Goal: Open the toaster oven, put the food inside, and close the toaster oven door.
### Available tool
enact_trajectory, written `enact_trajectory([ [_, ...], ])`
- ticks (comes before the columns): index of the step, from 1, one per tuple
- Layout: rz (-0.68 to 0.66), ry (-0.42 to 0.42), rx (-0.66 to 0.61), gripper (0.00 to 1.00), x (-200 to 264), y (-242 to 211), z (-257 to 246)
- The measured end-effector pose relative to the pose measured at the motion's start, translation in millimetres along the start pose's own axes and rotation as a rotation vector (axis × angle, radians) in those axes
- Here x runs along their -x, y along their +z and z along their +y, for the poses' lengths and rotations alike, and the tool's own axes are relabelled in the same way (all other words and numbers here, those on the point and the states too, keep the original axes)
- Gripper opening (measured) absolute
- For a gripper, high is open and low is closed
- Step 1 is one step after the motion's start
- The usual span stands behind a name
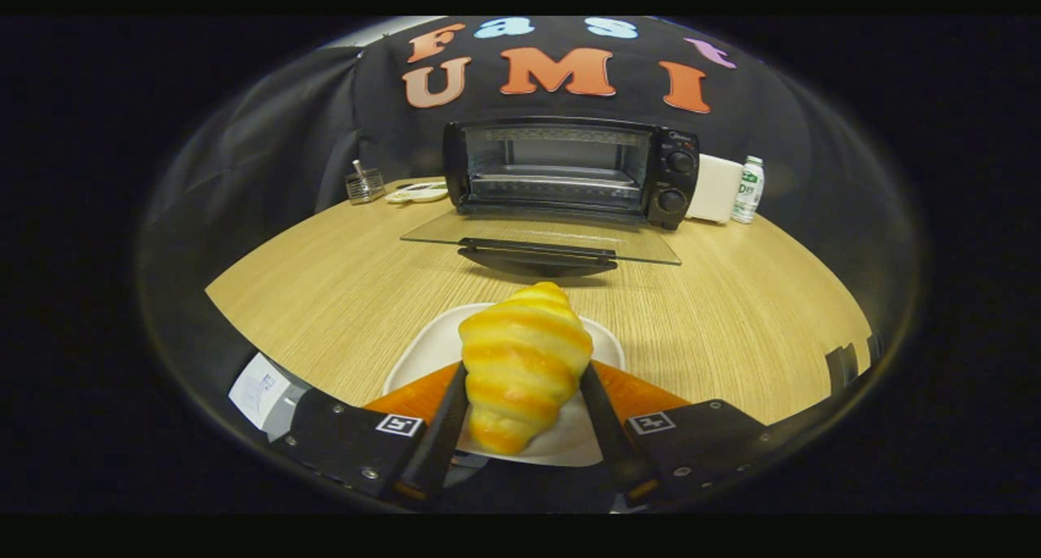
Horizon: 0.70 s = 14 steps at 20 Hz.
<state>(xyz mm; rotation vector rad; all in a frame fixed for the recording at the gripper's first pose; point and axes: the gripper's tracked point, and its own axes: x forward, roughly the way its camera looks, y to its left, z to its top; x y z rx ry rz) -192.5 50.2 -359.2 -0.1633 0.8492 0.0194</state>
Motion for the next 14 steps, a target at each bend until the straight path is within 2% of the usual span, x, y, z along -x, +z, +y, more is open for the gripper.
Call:
enact_trajectory([
  [3, 0.011, 0.074, -0.049, 0.70, 4.5, 3.5, 2.8],
  [8, 0.028, 0.277, -0.245, 0.69, 16.1, 15.5, 18.2],
  [14, -0.081, 0.335, -0.356, 0.69, 15.9, 58.5, 3.8],
])
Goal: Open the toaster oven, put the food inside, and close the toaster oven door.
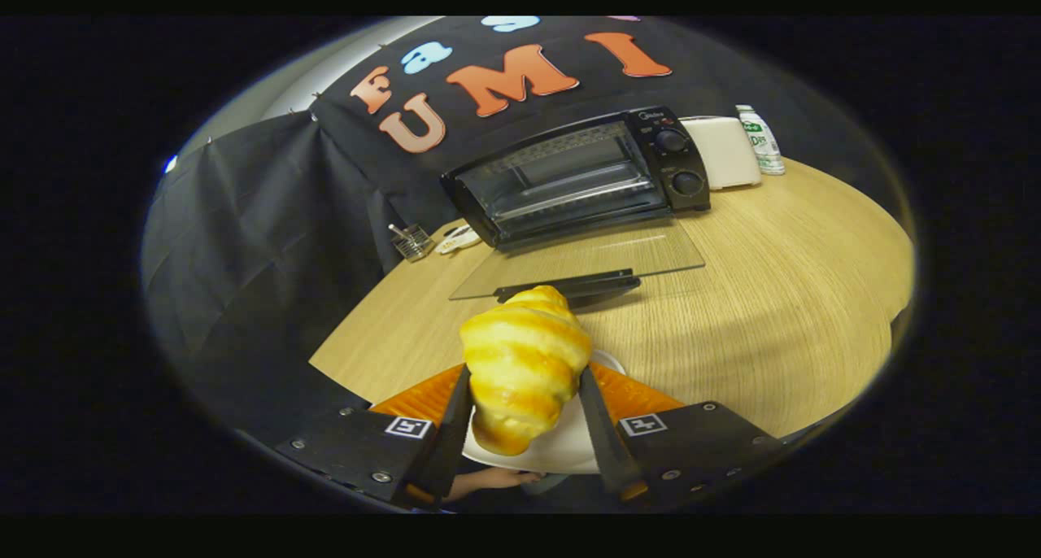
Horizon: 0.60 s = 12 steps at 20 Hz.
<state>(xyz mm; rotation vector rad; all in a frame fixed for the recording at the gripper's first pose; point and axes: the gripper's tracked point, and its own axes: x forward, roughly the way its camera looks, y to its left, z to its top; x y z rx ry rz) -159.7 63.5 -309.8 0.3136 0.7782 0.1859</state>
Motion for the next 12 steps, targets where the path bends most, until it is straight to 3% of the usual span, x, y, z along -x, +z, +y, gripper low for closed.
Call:
enact_trajectory([
  [4, -0.070, 0.025, -0.012, 0.69, -17.7, 40.5, -1.0],
  [12, -0.192, -0.016, 0.054, 0.69, -76.7, 131.5, -7.4],
])
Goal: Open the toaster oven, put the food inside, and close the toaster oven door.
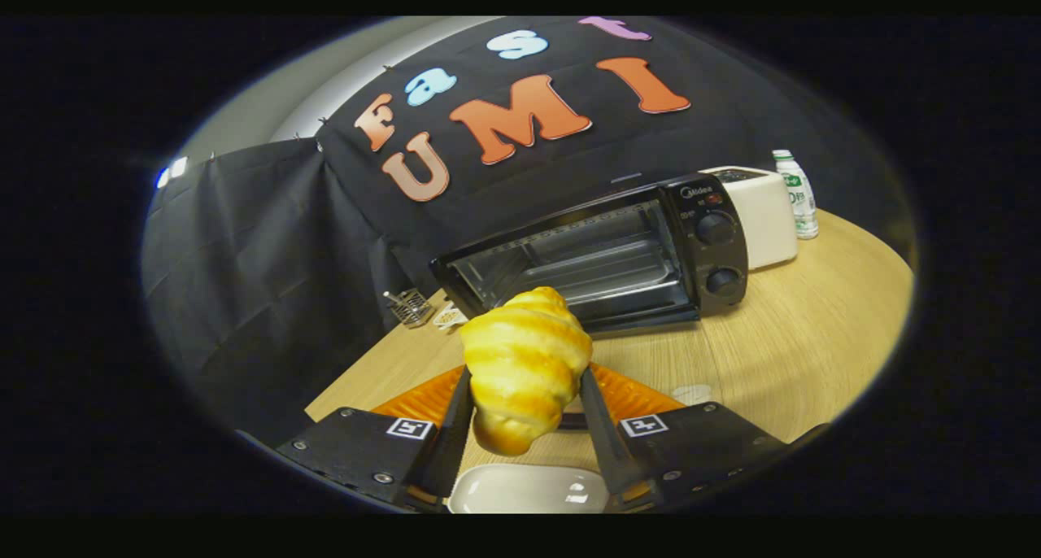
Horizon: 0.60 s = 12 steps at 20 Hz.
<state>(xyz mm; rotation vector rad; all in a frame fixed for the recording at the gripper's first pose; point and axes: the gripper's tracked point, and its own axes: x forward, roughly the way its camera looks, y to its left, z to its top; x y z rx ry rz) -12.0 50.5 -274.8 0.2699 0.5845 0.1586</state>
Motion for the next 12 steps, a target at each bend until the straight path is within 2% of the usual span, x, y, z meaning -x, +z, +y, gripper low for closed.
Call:
enact_trajectory([
  [2, -0.021, -0.020, 0.004, 0.69, -23.0, 15.7, -5.6],
  [6, 0.026, -0.081, 0.040, 0.68, -65.3, 23.2, -20.5],
  [10, 0.000, -0.117, 0.084, 0.69, -99.3, 40.7, -26.5],
  [12, -0.010, -0.162, 0.107, 0.69, -120.1, 49.7, -39.1],
])
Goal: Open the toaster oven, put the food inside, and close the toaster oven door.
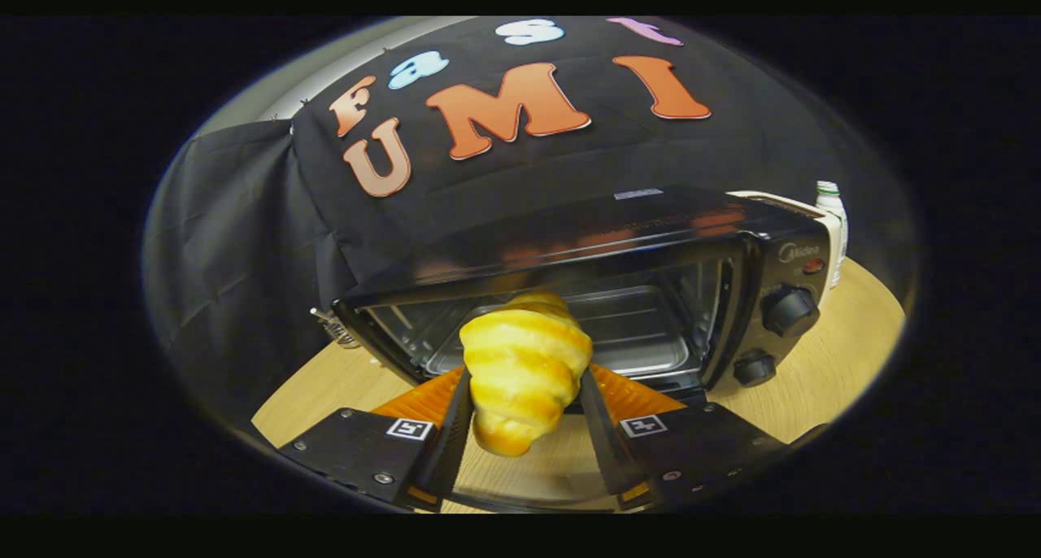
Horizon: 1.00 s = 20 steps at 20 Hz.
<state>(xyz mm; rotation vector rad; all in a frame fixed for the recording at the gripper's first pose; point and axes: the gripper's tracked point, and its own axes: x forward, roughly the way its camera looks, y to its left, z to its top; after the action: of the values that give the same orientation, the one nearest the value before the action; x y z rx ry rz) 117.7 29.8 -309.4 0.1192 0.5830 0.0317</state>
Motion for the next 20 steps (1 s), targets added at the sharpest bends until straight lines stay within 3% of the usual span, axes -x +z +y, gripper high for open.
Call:
enact_trajectory([
  [2, -0.001, -0.023, -0.019, 0.68, -17.2, 2.6, -8.7],
  [10, -0.024, 0.019, -0.150, 0.69, -48.6, 14.4, -2.1],
  [16, -0.033, -0.023, -0.176, 0.69, -60.3, 13.3, -4.9],
  [20, -0.048, -0.084, -0.125, 0.83, -60.4, 13.6, -12.8],
])
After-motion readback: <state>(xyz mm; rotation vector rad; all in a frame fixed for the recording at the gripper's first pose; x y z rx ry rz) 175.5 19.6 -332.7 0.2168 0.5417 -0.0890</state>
